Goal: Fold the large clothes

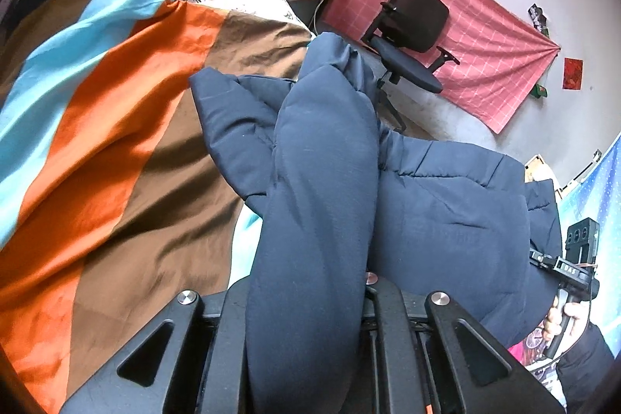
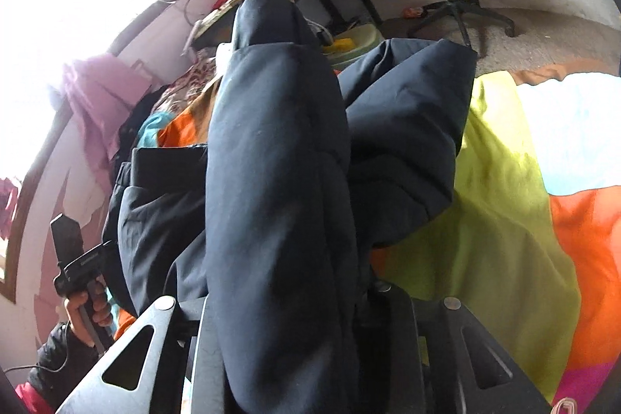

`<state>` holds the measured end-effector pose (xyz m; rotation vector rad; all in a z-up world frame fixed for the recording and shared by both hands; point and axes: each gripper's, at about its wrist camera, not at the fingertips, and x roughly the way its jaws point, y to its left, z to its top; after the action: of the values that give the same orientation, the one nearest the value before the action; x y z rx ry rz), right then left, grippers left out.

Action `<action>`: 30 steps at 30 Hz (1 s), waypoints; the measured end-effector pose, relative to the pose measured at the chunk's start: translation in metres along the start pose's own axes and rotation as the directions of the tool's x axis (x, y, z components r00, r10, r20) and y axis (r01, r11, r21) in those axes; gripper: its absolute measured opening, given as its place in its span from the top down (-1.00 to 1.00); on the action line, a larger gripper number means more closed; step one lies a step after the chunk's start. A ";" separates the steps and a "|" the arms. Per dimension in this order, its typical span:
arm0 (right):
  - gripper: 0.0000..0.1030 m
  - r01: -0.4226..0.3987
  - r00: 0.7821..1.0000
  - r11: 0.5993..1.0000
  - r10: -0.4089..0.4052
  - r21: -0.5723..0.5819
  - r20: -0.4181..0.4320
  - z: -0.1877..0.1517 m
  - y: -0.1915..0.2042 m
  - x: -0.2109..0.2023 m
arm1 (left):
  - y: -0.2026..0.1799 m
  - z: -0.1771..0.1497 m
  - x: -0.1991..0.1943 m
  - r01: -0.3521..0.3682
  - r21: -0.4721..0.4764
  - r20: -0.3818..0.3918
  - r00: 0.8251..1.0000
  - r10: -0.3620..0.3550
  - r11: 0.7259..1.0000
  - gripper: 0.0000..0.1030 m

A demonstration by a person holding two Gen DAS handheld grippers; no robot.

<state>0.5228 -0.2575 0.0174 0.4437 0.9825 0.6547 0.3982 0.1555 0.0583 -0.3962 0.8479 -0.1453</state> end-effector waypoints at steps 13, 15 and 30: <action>0.50 -0.011 1.000 1.000 0.011 -0.013 -0.009 -0.014 0.004 -0.017 | -0.004 -0.027 -0.001 -0.003 0.024 -0.044 0.999 0.004 1.000 0.80; 0.50 -0.002 1.000 1.000 0.002 0.011 -0.021 -0.015 -0.004 -0.011 | 0.001 -0.036 0.013 -0.009 0.024 -0.065 0.998 0.011 1.000 0.80; -0.09 0.132 0.991 0.991 -0.131 0.031 -0.022 -0.048 -0.042 0.022 | 0.023 -0.054 0.032 -0.099 0.030 -0.100 0.990 0.102 0.995 0.37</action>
<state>0.5018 -0.2706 -0.0455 0.3981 1.0338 0.5261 0.3778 0.1523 -0.0057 -0.3244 0.9630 -0.0825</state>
